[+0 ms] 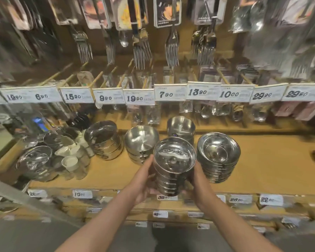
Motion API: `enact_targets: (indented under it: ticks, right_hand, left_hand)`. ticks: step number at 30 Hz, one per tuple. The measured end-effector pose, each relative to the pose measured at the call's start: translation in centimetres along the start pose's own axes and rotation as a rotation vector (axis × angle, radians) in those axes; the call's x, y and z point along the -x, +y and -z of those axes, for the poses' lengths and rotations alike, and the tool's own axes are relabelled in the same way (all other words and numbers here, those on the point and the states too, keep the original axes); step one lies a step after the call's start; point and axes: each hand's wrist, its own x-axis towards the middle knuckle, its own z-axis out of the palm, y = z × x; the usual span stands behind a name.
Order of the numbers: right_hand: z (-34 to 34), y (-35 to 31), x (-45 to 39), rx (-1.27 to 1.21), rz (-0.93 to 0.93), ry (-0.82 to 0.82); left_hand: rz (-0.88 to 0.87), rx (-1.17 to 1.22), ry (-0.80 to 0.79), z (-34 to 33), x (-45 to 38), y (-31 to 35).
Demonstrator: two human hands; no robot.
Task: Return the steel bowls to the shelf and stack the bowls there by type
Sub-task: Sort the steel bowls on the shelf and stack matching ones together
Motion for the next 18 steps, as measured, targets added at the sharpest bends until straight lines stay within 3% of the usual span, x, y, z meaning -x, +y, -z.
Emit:
enact_targets:
  ticks: [18]
  right_hand:
    - [-1.4, 1.7, -7.0, 0.000, -0.015, 0.041]
  left_hand:
    - [0.003, 0.060, -0.025, 3.6, -5.7, 0.4]
